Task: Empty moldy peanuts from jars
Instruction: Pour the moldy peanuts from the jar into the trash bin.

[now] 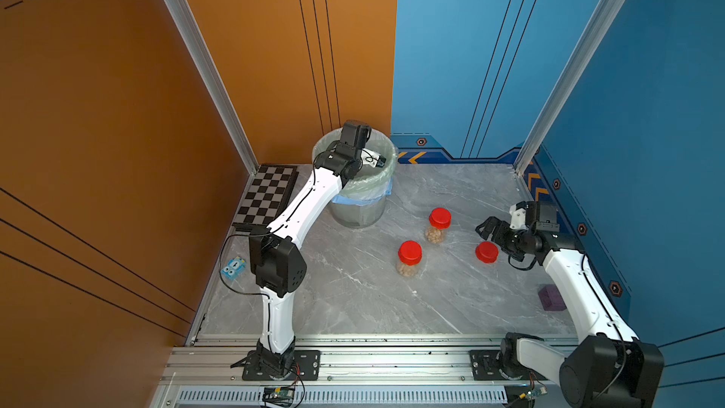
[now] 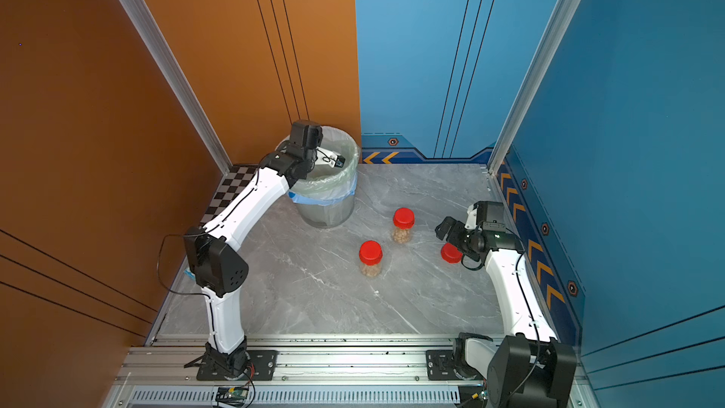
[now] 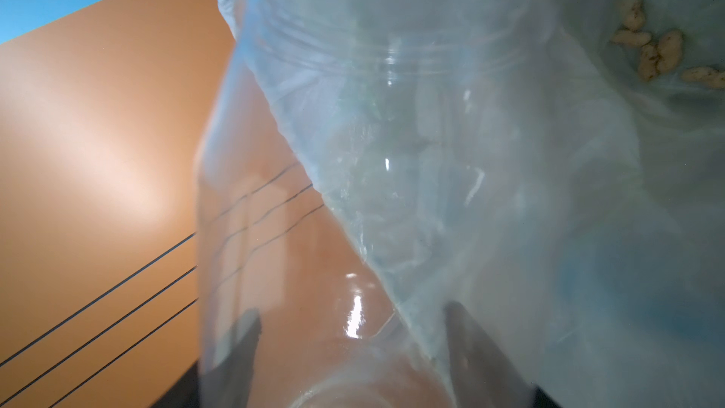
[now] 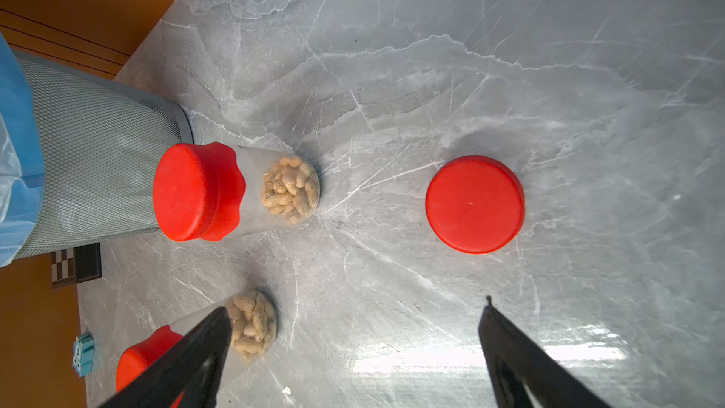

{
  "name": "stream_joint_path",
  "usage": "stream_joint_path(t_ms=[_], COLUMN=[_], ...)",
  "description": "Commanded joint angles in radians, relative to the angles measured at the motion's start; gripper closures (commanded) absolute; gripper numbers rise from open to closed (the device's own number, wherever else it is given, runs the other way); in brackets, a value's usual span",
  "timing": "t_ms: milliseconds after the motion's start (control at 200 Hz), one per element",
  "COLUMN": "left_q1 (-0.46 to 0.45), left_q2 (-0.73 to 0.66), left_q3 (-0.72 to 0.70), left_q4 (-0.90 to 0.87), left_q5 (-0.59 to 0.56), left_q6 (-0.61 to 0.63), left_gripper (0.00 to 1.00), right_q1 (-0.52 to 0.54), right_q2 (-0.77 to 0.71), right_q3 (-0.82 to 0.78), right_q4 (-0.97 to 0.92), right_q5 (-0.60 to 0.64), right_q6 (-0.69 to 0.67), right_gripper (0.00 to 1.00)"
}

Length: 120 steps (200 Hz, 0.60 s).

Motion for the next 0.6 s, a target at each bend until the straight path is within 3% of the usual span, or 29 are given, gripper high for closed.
stream_joint_path(t_ms=[0,365,596], left_q1=[0.015,0.041,0.055], left_q2=[-0.019,-0.077,-0.109], left_q3=[0.041,0.067,0.101], left_q4=[0.021,-0.025,-0.041], left_q5=[-0.007,0.022,0.090], left_q6=[-0.064,-0.282,-0.498], left_gripper=[0.49,0.48,0.47], right_q1=[-0.008,-0.013,-0.011], right_q2=[0.020,0.030,0.038], right_q3=[-0.016,-0.001,0.000], right_q4=[0.019,0.029,0.048], right_q5=[-0.013,-0.014,-0.034], right_q6=[0.010,0.018,0.035], right_gripper=[0.01,0.01,0.01])
